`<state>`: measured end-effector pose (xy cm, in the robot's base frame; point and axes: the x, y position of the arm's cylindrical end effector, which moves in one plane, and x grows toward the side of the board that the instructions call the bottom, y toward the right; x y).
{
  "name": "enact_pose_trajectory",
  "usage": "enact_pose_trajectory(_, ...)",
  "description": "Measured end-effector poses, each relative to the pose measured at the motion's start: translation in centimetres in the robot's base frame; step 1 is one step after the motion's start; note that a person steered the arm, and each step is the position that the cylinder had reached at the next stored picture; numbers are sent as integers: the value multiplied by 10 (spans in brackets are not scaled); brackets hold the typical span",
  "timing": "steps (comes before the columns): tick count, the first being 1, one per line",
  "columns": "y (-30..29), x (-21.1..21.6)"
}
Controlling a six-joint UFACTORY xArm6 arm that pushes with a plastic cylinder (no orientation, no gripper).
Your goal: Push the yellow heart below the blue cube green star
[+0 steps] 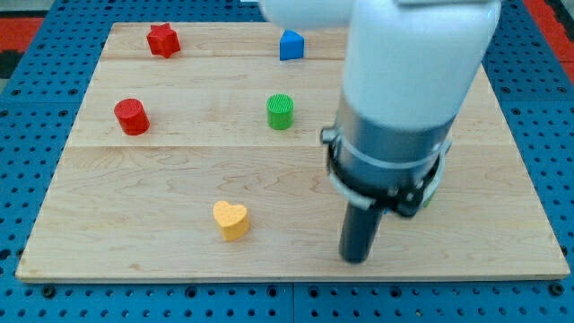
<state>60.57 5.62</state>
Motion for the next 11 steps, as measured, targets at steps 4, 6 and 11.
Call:
enact_pose_trajectory(4, -98, -55)
enact_pose_trajectory(6, -55, -43)
enact_pose_trajectory(11, 184, -28)
